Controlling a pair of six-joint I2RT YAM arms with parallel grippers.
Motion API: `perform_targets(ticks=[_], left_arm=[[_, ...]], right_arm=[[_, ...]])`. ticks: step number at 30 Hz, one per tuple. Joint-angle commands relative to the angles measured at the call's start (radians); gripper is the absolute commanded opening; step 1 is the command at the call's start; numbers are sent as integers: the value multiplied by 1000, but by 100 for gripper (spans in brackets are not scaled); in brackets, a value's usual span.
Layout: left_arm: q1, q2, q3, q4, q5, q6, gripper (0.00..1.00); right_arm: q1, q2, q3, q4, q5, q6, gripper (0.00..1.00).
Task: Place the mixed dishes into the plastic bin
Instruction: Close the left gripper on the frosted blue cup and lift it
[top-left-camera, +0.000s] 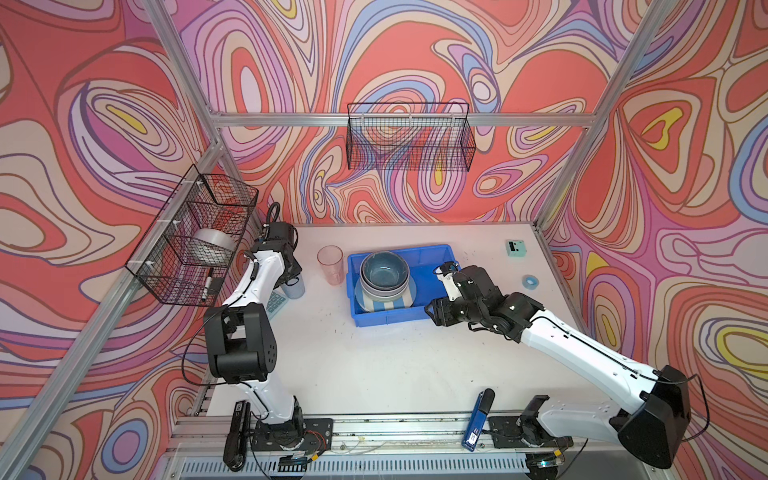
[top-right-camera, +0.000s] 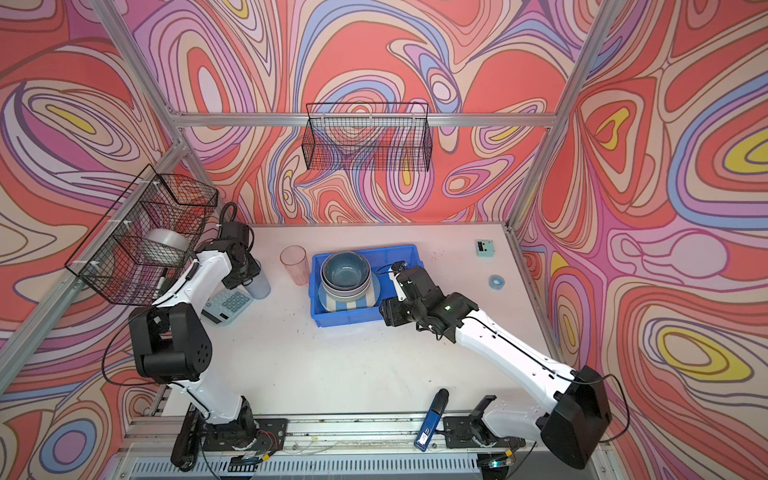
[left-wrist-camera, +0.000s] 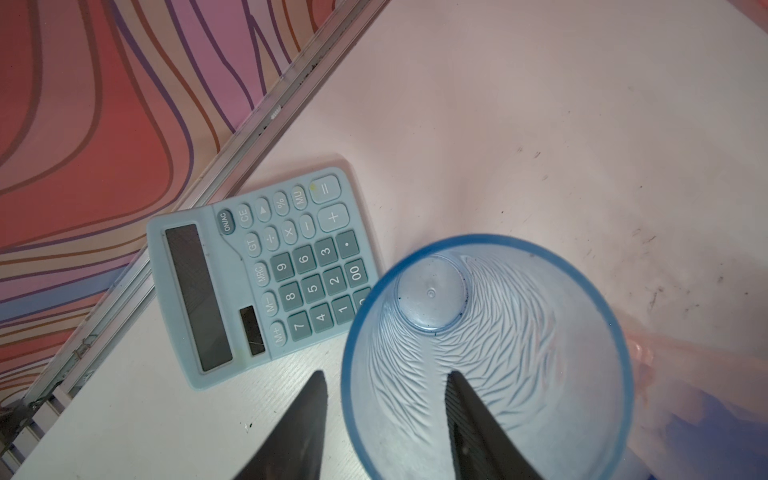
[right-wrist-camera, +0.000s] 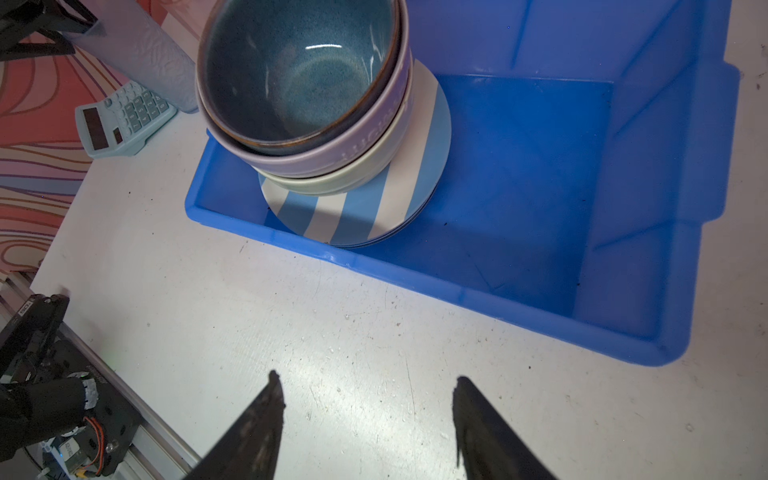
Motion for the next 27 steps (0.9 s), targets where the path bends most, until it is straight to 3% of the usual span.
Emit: perform_targets(ticks=[1, 8, 19, 27], left_arm=[[5, 15, -7, 12, 2, -7, 39], [5, 11, -22, 21, 22, -2, 18], [5, -31, -56, 4, 31, 14, 0], [5, -129, -74, -24, 27, 30, 0]], right_arm=[[0, -29, -8, -4, 11, -6, 66], [0, -29, -3, -10, 13, 0, 66], [0, -35, 13, -25, 13, 6, 66], [0, -49, 30, -47, 16, 12, 65]])
